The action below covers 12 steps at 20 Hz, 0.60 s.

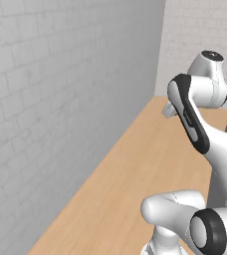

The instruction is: Take a straw from the drawer in front and place it inside the glass cup on the dining counter.

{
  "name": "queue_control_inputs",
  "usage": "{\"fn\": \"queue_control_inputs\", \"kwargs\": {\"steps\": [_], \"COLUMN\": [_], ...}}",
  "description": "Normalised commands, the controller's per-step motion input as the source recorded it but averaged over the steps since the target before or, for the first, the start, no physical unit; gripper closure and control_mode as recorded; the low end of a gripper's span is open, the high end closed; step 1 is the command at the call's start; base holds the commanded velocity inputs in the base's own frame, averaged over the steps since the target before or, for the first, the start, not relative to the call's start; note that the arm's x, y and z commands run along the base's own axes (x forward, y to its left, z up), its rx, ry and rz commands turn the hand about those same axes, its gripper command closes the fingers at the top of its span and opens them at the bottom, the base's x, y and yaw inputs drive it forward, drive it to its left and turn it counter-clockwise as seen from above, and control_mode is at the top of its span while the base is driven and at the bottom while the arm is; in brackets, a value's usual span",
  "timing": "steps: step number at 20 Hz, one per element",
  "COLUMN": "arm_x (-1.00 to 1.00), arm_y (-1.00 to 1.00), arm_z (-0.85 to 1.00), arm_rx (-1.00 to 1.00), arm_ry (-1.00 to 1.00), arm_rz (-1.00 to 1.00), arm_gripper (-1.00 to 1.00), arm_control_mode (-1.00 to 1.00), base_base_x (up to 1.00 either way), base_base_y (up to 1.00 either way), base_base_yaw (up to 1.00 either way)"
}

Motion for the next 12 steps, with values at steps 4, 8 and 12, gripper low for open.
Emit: {"fn": "queue_control_inputs", "kwargs": {"steps": [4,8,12], "arm_x": [0.00,0.00,0.00], "arm_y": [0.00,0.00,0.00], "arm_z": [0.00,0.00,0.00], "arm_rx": [0.00,0.00,0.00], "arm_ry": [0.00,0.00,0.00], "arm_rz": [0.00,0.00,0.00], "arm_gripper": [1.00,1.00,1.00], "arm_control_mode": [1.00,1.00,1.00], "base_base_x": [1.00,1.00,1.00], "base_base_y": [0.53,0.27,0.23], "base_base_yaw": [-0.36,-0.45,-0.52]}}
